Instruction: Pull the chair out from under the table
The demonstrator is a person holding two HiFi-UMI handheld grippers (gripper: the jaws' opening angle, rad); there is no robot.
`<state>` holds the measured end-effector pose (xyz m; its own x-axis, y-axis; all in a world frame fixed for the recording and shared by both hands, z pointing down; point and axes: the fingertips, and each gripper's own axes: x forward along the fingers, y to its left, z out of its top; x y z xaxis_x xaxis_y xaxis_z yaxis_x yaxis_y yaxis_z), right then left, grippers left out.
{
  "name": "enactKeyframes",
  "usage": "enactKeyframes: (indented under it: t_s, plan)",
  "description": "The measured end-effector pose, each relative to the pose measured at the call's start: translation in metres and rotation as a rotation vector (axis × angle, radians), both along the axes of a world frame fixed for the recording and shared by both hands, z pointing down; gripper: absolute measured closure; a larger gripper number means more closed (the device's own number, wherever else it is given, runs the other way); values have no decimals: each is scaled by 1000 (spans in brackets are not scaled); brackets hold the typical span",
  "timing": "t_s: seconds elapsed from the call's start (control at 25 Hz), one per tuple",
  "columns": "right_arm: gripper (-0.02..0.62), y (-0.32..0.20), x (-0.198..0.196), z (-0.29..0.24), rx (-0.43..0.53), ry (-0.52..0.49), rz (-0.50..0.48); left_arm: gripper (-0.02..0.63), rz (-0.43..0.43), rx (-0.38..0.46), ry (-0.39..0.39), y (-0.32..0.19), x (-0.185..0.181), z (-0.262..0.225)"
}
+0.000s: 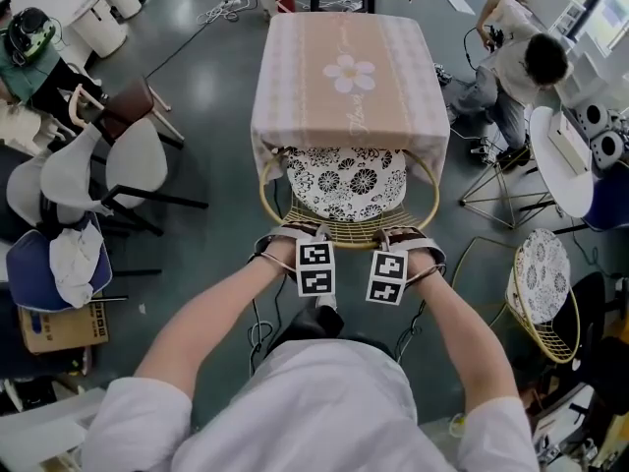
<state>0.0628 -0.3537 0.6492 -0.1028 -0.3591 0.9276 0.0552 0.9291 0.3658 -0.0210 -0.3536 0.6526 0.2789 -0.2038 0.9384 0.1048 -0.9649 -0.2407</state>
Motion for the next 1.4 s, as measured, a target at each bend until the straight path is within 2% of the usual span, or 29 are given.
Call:
enactKeyframes:
  t_s: [0.64, 1.4]
  plan:
    - [565, 45, 0, 0, 4, -22, -10, 535, -26, 20, -3, 42, 0, 1]
    - [565, 95, 3, 1, 3, -24, -37, 535, -65, 5, -18, 95, 3, 4]
